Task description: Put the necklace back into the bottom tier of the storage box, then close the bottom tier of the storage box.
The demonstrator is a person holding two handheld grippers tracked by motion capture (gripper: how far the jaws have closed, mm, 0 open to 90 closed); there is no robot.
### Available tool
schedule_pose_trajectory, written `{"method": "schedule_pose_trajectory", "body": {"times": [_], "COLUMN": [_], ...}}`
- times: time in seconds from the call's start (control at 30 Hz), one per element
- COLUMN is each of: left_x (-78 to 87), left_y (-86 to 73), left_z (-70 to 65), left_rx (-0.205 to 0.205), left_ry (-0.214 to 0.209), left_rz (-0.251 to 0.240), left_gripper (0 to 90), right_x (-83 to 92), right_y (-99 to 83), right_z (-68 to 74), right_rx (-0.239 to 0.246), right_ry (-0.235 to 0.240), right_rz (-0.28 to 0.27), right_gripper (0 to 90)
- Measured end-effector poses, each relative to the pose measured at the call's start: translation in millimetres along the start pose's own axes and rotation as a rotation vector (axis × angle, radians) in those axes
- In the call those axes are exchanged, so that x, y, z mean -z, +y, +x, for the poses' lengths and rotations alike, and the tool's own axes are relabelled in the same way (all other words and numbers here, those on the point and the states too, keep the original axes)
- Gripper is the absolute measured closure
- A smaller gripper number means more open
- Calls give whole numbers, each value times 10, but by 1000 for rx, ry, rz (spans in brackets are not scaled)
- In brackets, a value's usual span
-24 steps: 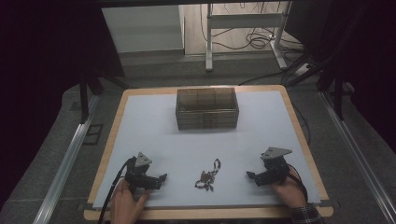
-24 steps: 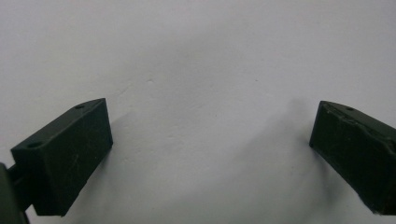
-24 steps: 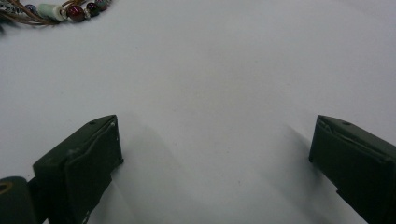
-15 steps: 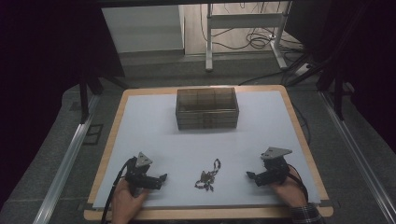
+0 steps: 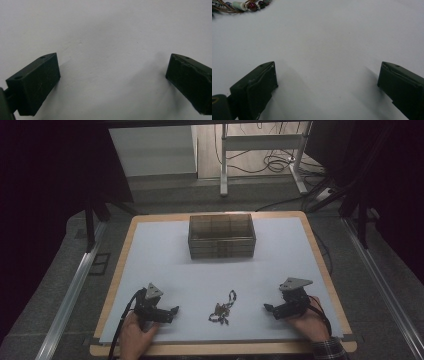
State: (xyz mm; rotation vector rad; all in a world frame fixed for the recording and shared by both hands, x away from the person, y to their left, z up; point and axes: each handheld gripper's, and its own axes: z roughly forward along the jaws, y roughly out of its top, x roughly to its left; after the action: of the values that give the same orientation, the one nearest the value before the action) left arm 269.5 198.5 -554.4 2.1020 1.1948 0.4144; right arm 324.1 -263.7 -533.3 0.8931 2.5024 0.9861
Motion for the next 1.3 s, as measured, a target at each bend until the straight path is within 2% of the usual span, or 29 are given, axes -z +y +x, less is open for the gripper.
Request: {"method": "schedule_pose_trajectory", "body": {"times": [0.5, 0.67, 1.3], "left_x": [0, -1, -1], "left_y": [1, 1, 1], "left_z": [-1, 0, 0], "left_rx": [0, 0, 0], "left_ry": [0, 0, 0], "left_rz": [0, 0, 0], "left_gripper": [0, 0, 0], "right_x": [5, 19, 62], "right_y": [0, -5, 31], "right_z": [-6, -8, 28], "right_rx": [-10, -16, -10], "right_ry": [3, 2, 3], "right_rz": [-4, -17, -12], "right_gripper": [27, 66, 115]}}
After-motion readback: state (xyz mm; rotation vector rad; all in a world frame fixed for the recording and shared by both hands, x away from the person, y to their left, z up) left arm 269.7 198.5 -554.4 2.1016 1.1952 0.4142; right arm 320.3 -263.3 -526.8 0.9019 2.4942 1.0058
